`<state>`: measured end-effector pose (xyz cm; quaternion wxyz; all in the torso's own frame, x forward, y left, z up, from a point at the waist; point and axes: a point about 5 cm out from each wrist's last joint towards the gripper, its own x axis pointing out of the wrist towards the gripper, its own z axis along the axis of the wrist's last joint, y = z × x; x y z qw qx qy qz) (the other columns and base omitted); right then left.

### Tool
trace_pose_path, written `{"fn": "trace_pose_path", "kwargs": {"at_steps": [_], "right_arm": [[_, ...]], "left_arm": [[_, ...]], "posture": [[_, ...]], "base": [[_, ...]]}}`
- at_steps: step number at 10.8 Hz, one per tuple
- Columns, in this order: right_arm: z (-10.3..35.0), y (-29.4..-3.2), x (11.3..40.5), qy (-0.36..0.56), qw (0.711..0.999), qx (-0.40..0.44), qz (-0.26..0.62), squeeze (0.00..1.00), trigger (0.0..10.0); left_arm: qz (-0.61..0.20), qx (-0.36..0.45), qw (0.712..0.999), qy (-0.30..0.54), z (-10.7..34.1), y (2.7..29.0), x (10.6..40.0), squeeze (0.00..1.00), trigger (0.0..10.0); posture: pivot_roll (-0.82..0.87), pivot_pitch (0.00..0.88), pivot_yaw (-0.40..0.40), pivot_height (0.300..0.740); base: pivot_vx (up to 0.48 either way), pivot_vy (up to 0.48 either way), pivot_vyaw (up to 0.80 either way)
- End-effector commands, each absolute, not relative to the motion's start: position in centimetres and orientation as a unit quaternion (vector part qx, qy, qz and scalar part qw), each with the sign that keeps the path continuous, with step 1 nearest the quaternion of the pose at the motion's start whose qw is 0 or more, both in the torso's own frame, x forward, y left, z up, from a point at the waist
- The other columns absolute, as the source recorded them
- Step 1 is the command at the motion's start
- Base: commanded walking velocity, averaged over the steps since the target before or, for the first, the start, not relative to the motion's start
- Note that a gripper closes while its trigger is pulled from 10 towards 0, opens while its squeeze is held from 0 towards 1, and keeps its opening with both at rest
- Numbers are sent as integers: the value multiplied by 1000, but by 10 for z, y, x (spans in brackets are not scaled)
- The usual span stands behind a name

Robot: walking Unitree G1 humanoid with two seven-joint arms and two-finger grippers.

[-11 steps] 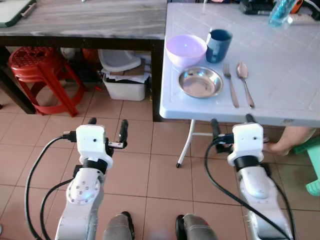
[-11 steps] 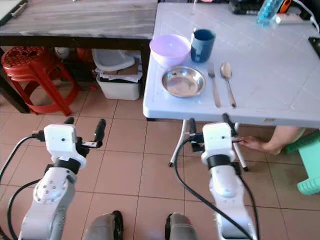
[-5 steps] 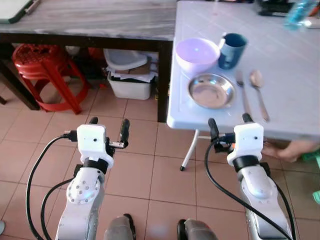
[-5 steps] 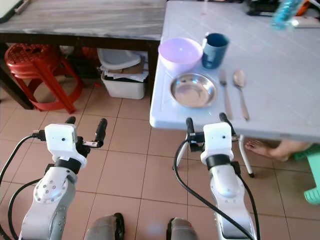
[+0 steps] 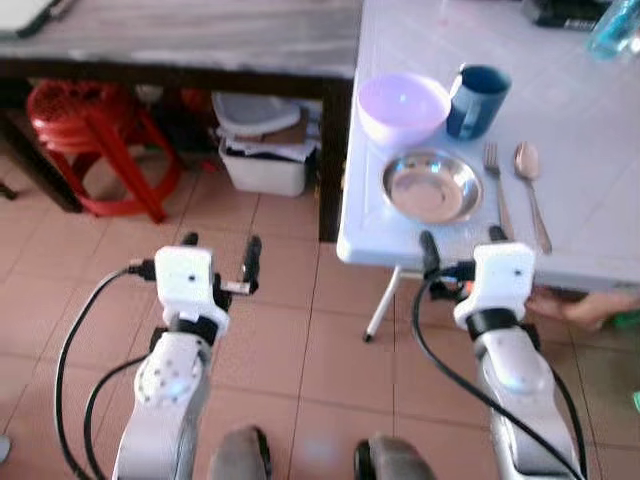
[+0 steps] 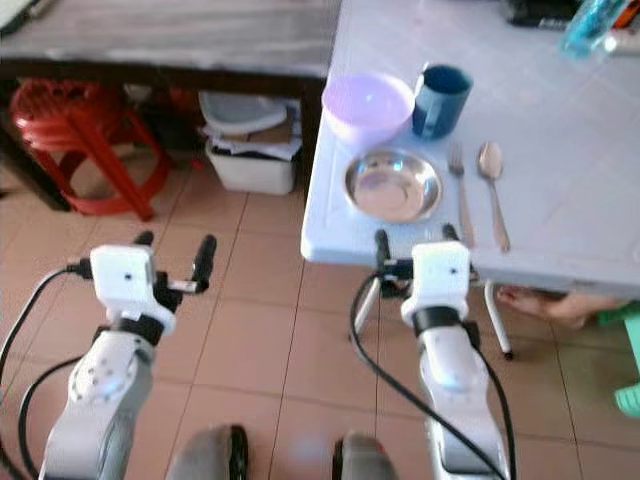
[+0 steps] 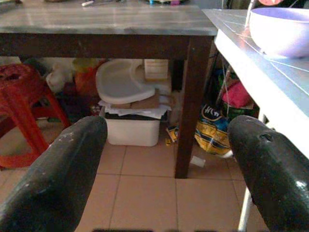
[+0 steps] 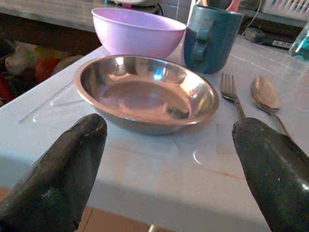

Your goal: Setting the table

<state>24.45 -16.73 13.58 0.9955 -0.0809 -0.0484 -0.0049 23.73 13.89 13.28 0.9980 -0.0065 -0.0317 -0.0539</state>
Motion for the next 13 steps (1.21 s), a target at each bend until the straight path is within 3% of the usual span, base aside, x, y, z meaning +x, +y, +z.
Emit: {"fn": "trace_pose_path", "kwargs": {"at_steps": [1,5,10,13], "right_arm": [[139,-172,244,-50,995,-80,-25,0,10000],[144,-179,246,-63,993,-87,-45,0,10000],[148,-172,244,-76,991,-108,-13,0,10000],[149,-172,244,-82,991,-107,-14,0,10000]], "left_arm": [[-54,-5,998,-35,134,140,236,0,10000],[-62,-7,997,-39,134,138,236,0,10000],[-59,-10,997,-41,135,137,235,0,10000],[-62,-10,997,-42,136,136,236,0,10000]], "posture": [[-24,167,16,740],[-27,164,17,740],[-27,172,14,740],[-30,176,15,740]], "base": [[0,0,-675],[193,0,-800],[295,0,0],[316,0,781]]}}
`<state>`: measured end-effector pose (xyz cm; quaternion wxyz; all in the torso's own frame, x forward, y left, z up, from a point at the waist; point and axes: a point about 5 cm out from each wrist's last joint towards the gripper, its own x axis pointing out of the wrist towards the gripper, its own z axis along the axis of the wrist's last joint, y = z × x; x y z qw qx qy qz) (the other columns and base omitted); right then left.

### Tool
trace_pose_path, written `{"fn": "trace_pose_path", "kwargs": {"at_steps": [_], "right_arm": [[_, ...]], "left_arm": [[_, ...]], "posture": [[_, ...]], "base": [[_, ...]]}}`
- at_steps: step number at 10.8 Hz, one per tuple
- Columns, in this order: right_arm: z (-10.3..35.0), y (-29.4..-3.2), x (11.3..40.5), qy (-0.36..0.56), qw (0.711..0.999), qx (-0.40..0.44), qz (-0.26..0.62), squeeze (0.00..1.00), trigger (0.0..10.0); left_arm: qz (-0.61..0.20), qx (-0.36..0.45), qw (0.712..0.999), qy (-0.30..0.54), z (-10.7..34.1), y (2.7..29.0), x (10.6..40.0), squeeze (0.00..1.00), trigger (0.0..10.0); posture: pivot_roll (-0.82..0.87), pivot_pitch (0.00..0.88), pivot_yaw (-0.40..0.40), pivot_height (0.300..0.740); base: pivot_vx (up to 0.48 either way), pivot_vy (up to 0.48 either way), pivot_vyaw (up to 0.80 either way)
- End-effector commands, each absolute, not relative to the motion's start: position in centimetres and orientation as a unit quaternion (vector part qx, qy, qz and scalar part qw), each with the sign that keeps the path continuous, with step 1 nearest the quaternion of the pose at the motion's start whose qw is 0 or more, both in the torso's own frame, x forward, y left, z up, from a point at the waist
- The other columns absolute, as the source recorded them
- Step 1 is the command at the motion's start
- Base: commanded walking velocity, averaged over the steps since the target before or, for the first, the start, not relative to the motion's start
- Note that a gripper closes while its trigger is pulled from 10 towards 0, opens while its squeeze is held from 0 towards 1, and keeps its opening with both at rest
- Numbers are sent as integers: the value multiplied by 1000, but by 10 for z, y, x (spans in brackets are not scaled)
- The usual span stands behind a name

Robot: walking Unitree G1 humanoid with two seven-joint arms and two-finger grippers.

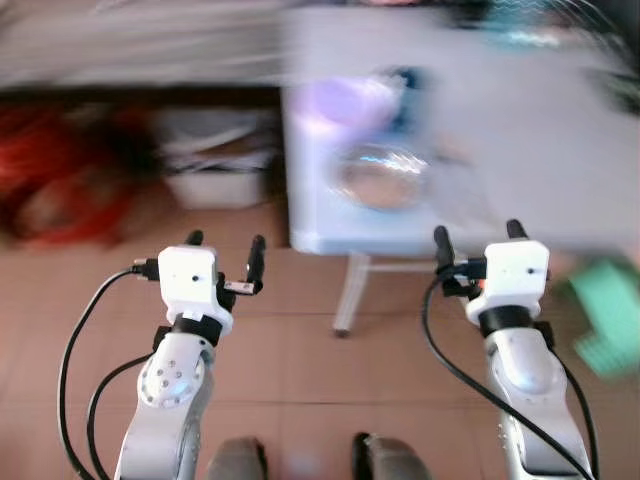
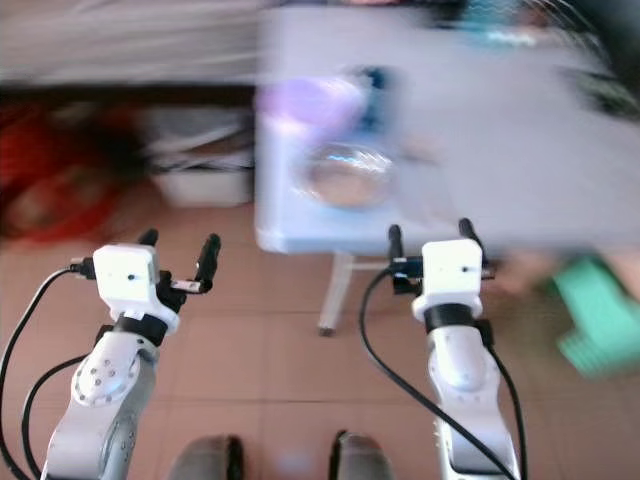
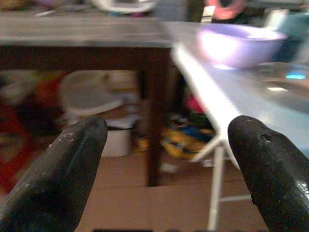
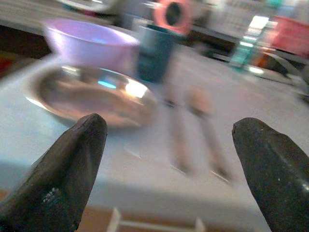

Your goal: Setting the table

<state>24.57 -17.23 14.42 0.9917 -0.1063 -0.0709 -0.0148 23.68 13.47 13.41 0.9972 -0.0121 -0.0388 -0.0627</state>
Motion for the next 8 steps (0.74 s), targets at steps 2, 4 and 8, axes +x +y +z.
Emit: {"fn": "trace_pose_path", "kwargs": {"at_steps": [2,4,8], "right_arm": [[149,-171,244,-83,991,-102,-12,0,10000],[150,-170,245,-86,991,-100,-11,0,10000],[150,-174,249,-84,992,-93,-28,0,10000]], "left_arm": [[-62,-10,997,-43,136,136,237,0,10000],[-61,-9,997,-44,136,136,236,0,10000],[-69,-5,996,-49,137,138,232,0,10000]], "posture": [[-27,177,15,740],[-21,177,13,740],[-15,173,7,740]], "base": [[337,0,0],[337,0,0],[159,0,0]]}}
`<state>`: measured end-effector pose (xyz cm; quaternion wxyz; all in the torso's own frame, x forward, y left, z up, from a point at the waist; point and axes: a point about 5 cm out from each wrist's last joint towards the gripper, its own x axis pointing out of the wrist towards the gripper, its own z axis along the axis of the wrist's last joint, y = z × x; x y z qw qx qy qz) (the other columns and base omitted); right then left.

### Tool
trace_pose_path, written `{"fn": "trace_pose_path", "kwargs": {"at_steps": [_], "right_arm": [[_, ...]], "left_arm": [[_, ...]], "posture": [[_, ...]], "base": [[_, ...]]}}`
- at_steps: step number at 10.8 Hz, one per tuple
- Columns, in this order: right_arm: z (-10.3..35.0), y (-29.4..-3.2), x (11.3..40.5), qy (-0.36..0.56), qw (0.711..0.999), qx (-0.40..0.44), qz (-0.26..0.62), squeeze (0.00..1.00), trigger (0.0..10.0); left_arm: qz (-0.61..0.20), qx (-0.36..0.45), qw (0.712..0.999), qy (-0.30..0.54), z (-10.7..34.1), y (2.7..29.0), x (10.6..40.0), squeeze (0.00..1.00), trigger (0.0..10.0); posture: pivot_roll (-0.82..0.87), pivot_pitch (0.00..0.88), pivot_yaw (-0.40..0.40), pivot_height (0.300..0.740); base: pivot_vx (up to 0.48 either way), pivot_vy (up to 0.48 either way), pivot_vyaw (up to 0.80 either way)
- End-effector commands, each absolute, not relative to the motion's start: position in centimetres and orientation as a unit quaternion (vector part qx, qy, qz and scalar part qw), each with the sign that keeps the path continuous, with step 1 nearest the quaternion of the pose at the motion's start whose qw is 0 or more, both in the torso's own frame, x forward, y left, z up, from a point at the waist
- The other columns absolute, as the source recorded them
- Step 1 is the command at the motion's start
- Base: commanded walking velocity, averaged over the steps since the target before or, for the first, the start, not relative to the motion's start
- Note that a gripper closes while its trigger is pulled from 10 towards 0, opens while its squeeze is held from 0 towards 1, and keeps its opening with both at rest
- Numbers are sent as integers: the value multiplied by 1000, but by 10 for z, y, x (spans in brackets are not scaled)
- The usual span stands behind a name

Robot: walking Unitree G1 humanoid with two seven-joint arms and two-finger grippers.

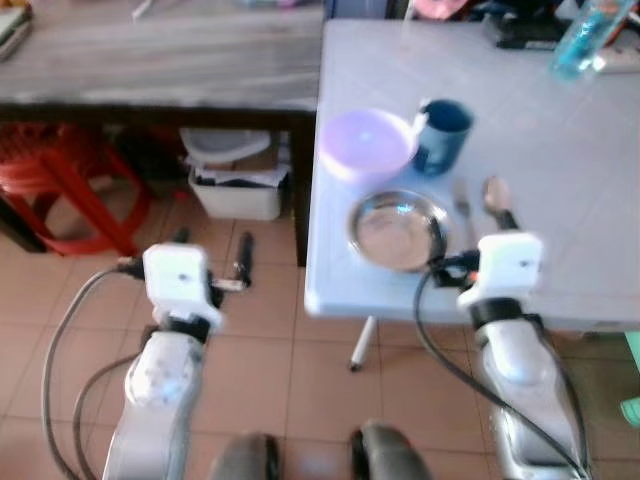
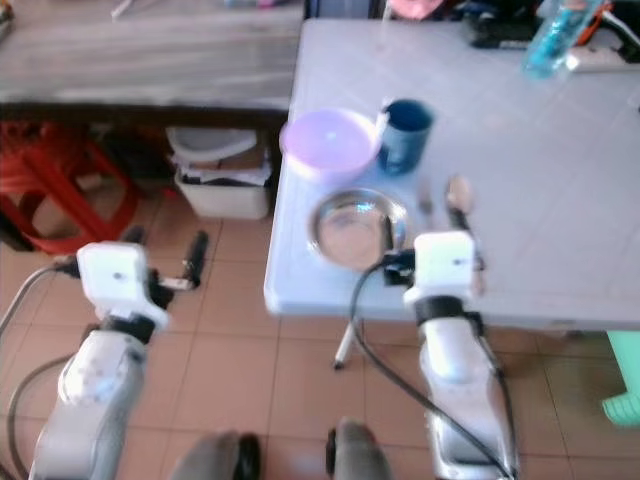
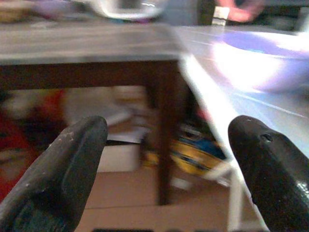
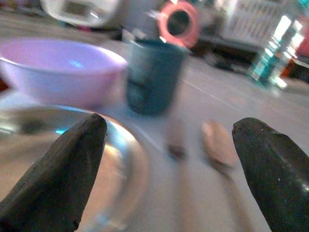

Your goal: Setting the table

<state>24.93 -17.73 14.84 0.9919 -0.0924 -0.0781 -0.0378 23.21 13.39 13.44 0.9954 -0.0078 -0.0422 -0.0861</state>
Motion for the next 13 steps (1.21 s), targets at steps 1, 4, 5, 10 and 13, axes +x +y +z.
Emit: {"fn": "trace_pose_path", "kwargs": {"at_steps": [1,4,5,10,13], "right_arm": [[145,-186,246,-64,992,-83,-66,0,10000],[148,-196,253,-59,994,-58,-78,0,10000],[151,-197,255,-63,994,-56,-73,0,10000],[150,-196,262,-48,999,17,-14,0,10000],[155,-198,270,-50,998,39,5,0,10000]], "left_arm": [[-122,3,991,-46,136,135,223,0,10000],[-102,5,994,-29,131,150,223,0,10000],[-100,0,994,-32,132,150,223,0,10000],[-136,23,990,-34,131,148,221,0,10000],[-129,50,989,-46,133,148,220,0,10000]], "posture": [[-12,175,6,740],[-13,177,11,740],[-15,178,12,740],[-15,189,24,740],[-12,197,28,740]], "base": [[0,0,0],[0,0,0],[0,0,0],[0,0,0],[0,0,0]]}}
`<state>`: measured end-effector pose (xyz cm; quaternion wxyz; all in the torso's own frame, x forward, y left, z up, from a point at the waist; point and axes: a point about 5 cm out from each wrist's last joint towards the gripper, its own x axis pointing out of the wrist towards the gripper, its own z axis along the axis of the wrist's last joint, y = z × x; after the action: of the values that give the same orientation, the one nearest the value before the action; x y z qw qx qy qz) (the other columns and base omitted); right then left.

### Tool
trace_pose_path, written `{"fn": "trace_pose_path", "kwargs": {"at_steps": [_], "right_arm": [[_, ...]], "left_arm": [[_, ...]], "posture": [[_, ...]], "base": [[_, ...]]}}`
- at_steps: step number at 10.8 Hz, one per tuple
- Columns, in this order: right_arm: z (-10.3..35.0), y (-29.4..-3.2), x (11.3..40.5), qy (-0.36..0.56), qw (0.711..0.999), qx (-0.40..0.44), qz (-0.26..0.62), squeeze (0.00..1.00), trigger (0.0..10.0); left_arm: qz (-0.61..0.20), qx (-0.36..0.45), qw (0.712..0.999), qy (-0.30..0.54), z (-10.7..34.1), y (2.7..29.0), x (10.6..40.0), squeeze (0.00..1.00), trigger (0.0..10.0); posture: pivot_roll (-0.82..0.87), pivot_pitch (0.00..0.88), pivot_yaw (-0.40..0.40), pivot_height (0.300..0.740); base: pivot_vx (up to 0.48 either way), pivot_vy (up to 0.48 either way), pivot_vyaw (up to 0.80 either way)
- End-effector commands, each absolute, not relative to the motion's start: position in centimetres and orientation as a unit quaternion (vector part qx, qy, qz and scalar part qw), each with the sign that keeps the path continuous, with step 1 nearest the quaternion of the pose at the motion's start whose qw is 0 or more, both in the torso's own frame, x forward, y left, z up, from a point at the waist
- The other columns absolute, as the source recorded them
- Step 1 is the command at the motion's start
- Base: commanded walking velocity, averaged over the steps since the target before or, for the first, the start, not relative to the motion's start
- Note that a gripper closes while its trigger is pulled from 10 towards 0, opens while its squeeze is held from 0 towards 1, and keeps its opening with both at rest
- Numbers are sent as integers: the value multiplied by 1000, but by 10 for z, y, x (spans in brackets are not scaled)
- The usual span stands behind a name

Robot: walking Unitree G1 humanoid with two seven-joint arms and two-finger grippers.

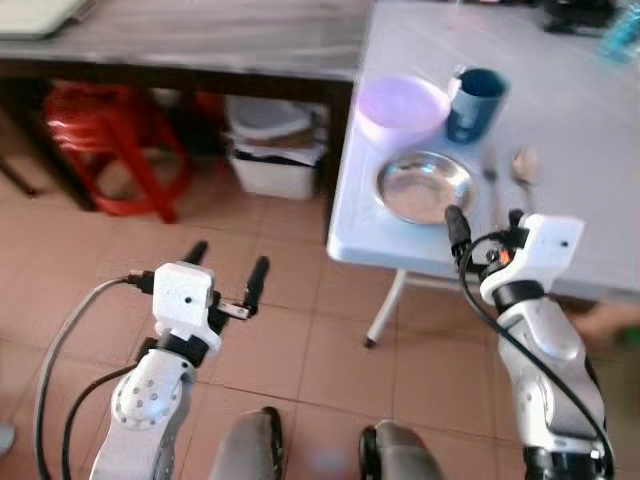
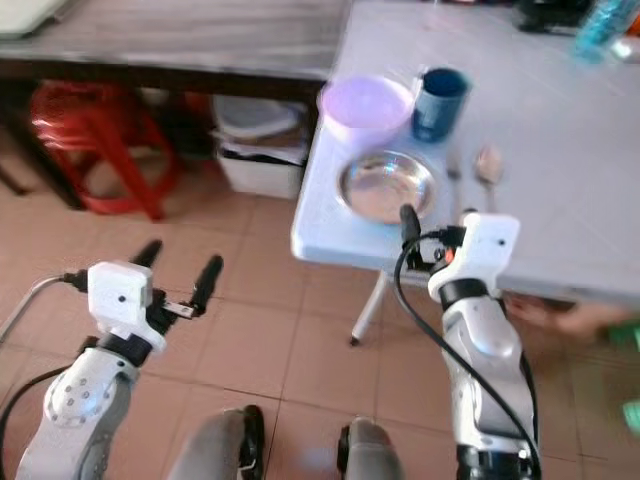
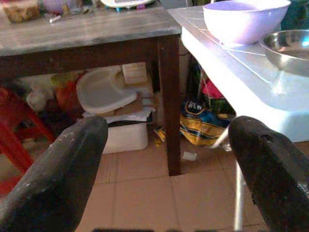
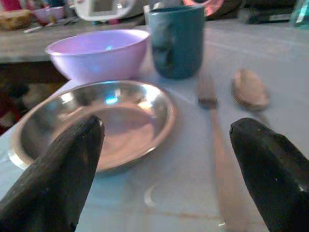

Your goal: Setting the table

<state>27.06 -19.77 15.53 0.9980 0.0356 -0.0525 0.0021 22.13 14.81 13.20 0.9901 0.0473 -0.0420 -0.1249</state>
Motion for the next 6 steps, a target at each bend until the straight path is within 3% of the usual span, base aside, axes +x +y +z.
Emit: {"fn": "trace_pose_path", "kwargs": {"at_steps": [1,6], "right_arm": [[157,-200,271,-56,998,36,1,0,10000],[168,-211,283,-72,997,35,-17,0,10000]], "left_arm": [[-117,50,991,-40,133,150,221,0,10000],[-132,51,989,-36,133,147,216,0,10000]], "posture": [[-9,199,29,740],[-1,232,43,740]], "base": [[0,0,0],[0,0,0]]}}
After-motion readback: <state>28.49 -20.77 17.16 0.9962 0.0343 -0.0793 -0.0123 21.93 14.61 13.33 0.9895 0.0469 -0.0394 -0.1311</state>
